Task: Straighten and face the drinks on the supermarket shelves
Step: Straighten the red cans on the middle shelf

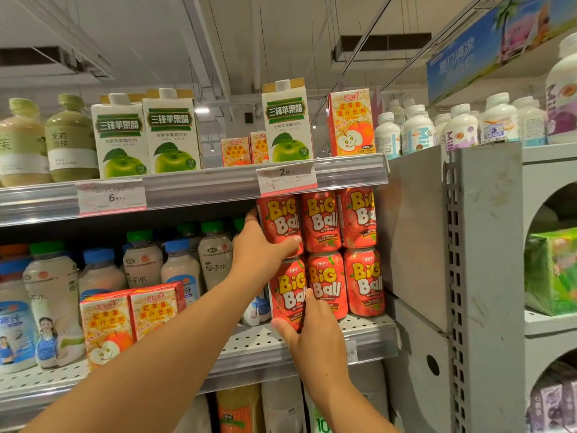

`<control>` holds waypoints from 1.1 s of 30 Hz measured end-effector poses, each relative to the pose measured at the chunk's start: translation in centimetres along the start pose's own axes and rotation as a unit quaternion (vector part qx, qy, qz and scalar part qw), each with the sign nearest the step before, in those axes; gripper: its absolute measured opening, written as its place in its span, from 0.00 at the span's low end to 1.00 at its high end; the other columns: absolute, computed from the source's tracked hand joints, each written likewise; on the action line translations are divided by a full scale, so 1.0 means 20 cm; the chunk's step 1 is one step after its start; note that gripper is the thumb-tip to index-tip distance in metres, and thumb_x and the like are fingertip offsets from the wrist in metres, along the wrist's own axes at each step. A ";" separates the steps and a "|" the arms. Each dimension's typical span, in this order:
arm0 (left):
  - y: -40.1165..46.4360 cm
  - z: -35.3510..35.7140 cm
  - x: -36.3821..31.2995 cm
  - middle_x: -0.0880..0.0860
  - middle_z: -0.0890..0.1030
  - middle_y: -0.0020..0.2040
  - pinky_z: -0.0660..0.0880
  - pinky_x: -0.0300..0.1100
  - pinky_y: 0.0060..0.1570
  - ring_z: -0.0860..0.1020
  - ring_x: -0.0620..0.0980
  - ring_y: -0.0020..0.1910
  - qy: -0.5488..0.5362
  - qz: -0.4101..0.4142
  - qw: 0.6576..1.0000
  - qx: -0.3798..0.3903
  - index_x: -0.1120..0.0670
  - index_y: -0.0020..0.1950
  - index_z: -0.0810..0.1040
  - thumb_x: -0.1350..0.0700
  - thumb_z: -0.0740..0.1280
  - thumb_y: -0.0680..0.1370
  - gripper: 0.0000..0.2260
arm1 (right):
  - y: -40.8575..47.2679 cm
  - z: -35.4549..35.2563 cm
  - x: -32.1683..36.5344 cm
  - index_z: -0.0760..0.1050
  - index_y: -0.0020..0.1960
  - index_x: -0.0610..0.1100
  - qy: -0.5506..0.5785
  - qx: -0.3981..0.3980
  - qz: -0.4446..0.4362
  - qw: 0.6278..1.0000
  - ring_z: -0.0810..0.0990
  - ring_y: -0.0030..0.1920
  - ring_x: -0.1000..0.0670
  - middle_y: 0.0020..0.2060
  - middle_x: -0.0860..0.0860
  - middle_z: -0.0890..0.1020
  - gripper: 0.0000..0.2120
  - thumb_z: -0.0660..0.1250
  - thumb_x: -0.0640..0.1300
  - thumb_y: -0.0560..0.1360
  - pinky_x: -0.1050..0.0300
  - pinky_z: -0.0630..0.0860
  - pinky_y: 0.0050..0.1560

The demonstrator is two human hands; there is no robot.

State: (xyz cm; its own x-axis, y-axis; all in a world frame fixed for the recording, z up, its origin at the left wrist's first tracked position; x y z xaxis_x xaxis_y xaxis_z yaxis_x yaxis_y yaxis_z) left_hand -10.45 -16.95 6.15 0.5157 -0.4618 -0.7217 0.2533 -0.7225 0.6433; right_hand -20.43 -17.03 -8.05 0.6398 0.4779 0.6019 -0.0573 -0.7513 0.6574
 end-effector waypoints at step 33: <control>0.01 0.00 0.03 0.49 0.81 0.56 0.79 0.48 0.49 0.79 0.48 0.51 0.078 0.011 0.995 0.062 0.50 0.62 0.74 0.48 0.71 0.75 0.18 | 0.00 0.00 0.07 0.66 0.69 0.47 -0.004 -0.076 0.035 0.997 0.70 0.60 0.52 0.58 0.54 0.69 0.33 0.71 0.62 0.71 0.60 0.72 0.56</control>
State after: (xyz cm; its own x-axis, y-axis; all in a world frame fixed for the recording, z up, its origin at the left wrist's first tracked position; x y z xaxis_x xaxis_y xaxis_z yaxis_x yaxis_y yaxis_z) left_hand -10.05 -17.46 5.86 0.6432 -0.4002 -0.6528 0.1417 -0.7756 0.6151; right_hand -19.57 -16.44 -7.18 0.6370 0.4227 0.6447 -0.2159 -0.7050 0.6756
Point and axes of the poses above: each hand's wrist, its own y-axis towards the middle knuckle, its own z-axis out of the palm, x = y × z, the point moved 1 cm from there along y, towards the middle knuckle
